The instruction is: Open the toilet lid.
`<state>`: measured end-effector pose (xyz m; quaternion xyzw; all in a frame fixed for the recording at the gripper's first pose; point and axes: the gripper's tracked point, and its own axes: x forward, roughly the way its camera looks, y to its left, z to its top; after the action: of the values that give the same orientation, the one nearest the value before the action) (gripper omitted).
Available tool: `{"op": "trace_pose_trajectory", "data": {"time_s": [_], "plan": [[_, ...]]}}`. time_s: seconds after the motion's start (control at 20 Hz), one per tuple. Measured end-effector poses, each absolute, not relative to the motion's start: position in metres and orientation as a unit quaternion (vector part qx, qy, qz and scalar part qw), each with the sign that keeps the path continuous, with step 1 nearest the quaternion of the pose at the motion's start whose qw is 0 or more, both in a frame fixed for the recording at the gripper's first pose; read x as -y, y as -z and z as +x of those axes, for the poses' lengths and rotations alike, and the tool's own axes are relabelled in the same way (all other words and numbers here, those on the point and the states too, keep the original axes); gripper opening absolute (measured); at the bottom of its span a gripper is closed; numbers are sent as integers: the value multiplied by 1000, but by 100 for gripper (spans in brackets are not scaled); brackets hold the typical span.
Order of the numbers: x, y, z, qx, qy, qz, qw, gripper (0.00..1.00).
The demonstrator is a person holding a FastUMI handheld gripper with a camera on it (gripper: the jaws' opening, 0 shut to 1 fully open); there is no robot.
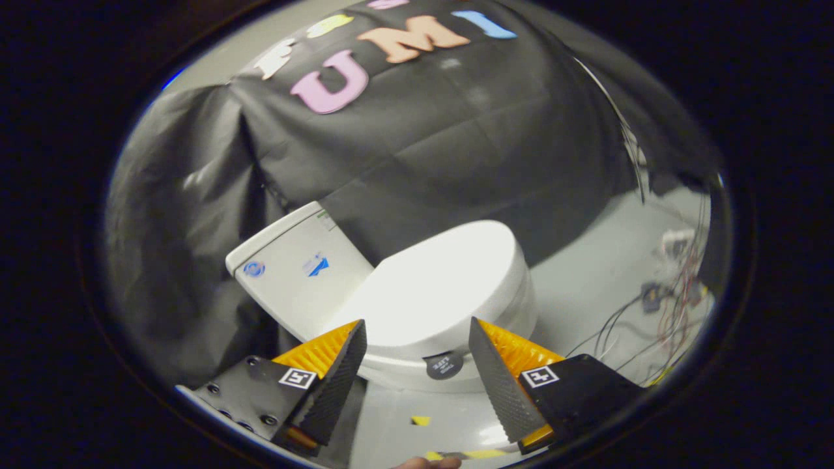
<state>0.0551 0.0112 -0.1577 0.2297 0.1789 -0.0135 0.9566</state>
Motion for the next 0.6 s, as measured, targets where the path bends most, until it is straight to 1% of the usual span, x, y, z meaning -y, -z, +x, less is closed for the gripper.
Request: {"op": "trace_pose_trajectory", "data": {"time_s": [0.1, 0.25, 0.3, 0.4, 0.6], "plan": [[-10, 179, 56, -199, 21, 253, 947, 97], [-2, 189, 59, -192, 42, 309, 931, 97], [-1, 200, 59, -202, 50, 326, 922, 97], [-5, 216, 60, -224, 61, 367, 901, 86], [-18, 221, 78, -212, 51, 449, 867, 63]]}}
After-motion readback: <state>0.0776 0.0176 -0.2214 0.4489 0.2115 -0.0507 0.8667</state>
